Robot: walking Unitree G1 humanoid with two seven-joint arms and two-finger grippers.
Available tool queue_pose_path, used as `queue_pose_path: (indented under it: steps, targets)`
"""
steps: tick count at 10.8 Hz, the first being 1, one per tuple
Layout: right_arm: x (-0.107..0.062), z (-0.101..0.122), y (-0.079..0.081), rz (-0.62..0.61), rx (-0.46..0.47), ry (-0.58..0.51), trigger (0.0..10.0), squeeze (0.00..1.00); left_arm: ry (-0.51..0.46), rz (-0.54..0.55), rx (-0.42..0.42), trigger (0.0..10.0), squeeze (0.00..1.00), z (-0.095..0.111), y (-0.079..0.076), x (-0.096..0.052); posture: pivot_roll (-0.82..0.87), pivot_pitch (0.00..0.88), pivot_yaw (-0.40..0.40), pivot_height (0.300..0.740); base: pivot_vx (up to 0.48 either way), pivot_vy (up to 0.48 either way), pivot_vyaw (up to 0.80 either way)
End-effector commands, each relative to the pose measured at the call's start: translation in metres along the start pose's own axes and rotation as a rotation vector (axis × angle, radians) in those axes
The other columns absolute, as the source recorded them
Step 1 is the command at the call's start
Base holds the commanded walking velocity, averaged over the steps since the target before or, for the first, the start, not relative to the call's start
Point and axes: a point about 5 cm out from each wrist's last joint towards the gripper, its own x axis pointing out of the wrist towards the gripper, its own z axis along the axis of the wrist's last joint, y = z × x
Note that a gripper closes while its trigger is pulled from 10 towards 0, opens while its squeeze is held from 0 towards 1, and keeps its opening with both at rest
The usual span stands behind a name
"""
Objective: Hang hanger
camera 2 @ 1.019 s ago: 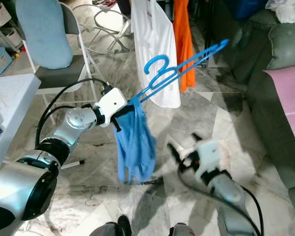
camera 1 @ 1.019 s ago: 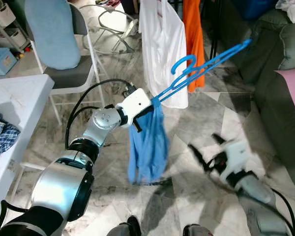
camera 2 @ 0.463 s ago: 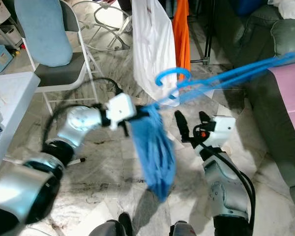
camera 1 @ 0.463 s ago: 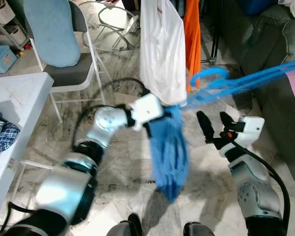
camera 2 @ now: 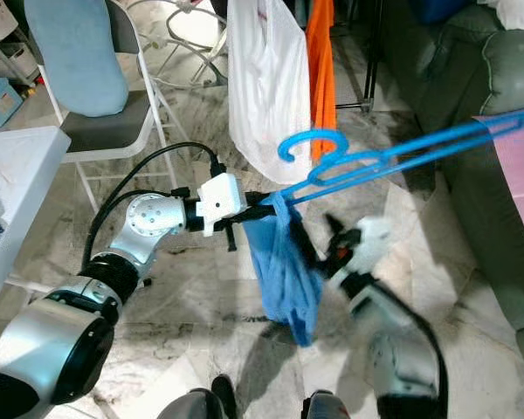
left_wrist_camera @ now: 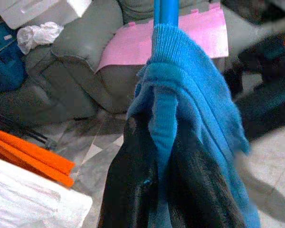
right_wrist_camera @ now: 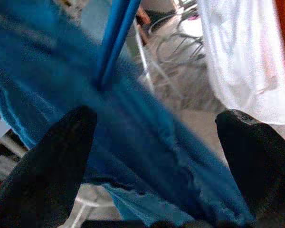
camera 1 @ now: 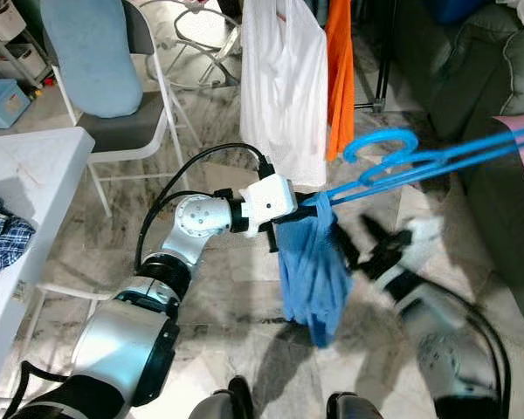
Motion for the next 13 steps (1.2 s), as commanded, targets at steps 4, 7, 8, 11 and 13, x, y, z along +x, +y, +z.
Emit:
queue_pose_path:
  steps: [4, 7, 8, 11, 13]
  targets:
    - [0.002, -0.005, -0.002, -0.017, -0.002, 0.015, 10.0, 0.0, -0.2, -0.011, 0.094, 10.0, 0.0, 0.044, 0.024, 0.007, -0.26, 0.223, 0.164, 0.74, 0.0, 0.0, 0.0]
    - [0.004, -0.008, -0.016, -0.103, -0.01, 0.016, 10.0, 0.0, -0.236, -0.003, 0.082, 10.0, 0.0, 0.053, 0.032, 0.004, -0.25, 0.225, 0.161, 0.74, 0.0, 0.0, 0.0]
    - [0.005, -0.008, -0.016, -0.105, -0.012, 0.015, 10.0, 0.0, -0.218, 0.01, 0.081, 10.0, 0.0, 0.05, 0.032, 0.002, -0.25, 0.223, 0.16, 0.74, 0.0, 0.0, 0.0]
    - [-0.005, -0.032, -0.036, -0.243, -0.059, 0.132, 10.0, 0.0, -0.287, 0.041, 0.05, 10.0, 0.0, 0.065, 0.043, 0.0, -0.25, 0.224, 0.158, 0.74, 0.0, 0.0, 0.0]
    - [-0.012, -0.04, -0.048, -0.336, -0.029, 0.144, 10.0, 0.0, -0.384, 0.033, 0.04, 10.0, 0.0, 0.086, 0.05, 0.001, -0.25, 0.228, 0.157, 0.74, 0.0, 0.0, 0.0]
